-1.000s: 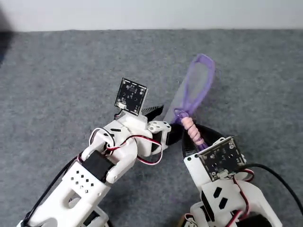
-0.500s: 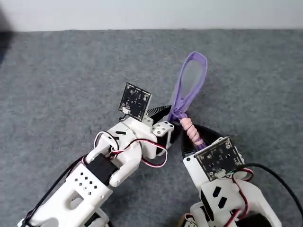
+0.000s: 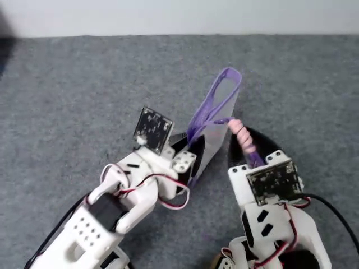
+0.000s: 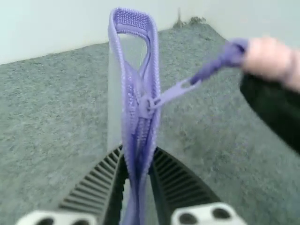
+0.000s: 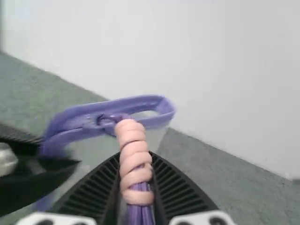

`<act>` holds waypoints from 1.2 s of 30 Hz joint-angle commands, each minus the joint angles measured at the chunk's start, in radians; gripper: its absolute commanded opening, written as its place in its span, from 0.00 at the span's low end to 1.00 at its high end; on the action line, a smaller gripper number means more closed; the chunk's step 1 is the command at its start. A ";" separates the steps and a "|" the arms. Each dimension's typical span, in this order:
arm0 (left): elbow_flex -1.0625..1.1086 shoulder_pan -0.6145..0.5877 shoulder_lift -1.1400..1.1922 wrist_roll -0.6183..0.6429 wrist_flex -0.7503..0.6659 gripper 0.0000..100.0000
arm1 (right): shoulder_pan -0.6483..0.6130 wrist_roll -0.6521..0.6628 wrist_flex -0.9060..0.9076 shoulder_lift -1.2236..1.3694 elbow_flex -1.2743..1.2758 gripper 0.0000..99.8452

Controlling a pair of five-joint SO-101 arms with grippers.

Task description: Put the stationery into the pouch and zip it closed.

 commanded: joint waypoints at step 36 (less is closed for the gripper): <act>-0.010 -0.003 -0.327 -0.049 0.353 0.01 | -0.137 0.098 0.410 0.127 -0.006 0.26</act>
